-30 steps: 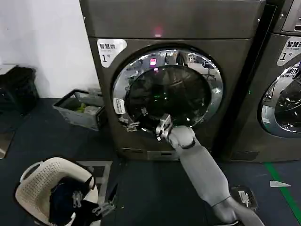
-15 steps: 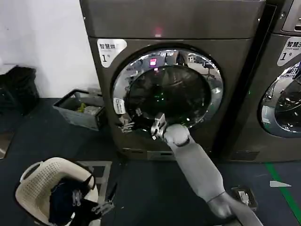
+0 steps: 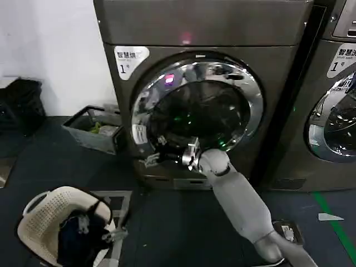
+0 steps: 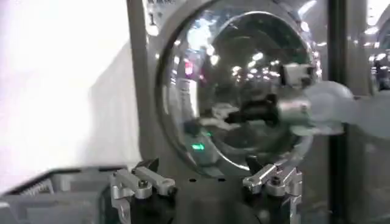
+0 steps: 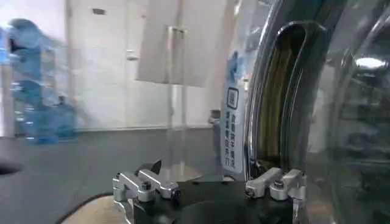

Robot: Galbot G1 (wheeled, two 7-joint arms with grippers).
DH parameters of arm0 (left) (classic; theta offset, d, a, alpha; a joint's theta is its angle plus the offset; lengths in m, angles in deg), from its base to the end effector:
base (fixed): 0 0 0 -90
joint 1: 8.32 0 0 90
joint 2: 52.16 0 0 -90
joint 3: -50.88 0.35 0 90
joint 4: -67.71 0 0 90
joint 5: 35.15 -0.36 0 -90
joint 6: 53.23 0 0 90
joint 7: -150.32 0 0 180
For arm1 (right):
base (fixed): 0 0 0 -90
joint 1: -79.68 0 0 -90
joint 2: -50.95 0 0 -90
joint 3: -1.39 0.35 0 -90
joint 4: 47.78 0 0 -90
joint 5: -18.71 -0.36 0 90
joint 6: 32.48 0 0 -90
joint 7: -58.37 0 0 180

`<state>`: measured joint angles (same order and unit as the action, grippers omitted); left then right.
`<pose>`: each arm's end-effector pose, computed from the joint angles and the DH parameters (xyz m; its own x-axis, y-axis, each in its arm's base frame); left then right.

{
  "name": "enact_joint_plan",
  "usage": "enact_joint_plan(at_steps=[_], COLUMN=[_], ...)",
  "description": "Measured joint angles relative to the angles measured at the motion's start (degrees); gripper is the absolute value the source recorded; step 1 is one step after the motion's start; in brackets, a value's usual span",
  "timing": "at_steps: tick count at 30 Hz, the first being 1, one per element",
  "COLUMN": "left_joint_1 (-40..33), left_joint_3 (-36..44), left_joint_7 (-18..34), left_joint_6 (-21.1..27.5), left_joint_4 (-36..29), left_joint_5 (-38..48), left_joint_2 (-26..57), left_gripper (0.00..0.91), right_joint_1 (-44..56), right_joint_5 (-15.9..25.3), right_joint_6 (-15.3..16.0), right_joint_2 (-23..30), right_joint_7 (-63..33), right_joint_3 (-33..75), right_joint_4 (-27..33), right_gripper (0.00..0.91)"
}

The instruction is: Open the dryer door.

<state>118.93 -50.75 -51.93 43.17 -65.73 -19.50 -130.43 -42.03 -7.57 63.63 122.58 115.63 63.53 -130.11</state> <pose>0.1496 0.0724 -0.2263 -0.9274 0.3739 -0.0113 0.3737 0.9274 0.0193 0.4945 0.0328 -0.2003 -0.1590 -0.9871 -0.0178 -0.9777 0.1600 -0.1358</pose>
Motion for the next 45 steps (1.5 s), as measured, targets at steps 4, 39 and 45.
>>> enact_joint_plan(at_steps=[4, 39, 45], left_joint_1=[-2.2, -17.9, -22.0], left_joint_3=[-0.2, 2.8, 4.3], left_joint_7=[-0.7, -9.6, -10.2], left_joint_6=[1.1, 3.3, 3.2], left_joint_4=[1.0, 12.1, 16.0], left_joint_5=[2.2, 24.4, 26.6], left_joint_2=[1.1, 14.3, 16.9], left_gripper=[0.907, 0.907, 0.907], right_joint_1=[1.0, 10.1, 12.6], right_joint_5=[-2.0, -8.0, -9.6], right_joint_6=[0.3, 0.1, -0.6], right_joint_2=[-2.1, -12.6, -13.7], right_joint_7=[3.4, 26.4, 26.4], right_joint_3=[0.8, 9.1, 10.8], right_joint_4=[-1.5, -8.4, -9.5], right_gripper=[0.907, 0.907, 0.907])
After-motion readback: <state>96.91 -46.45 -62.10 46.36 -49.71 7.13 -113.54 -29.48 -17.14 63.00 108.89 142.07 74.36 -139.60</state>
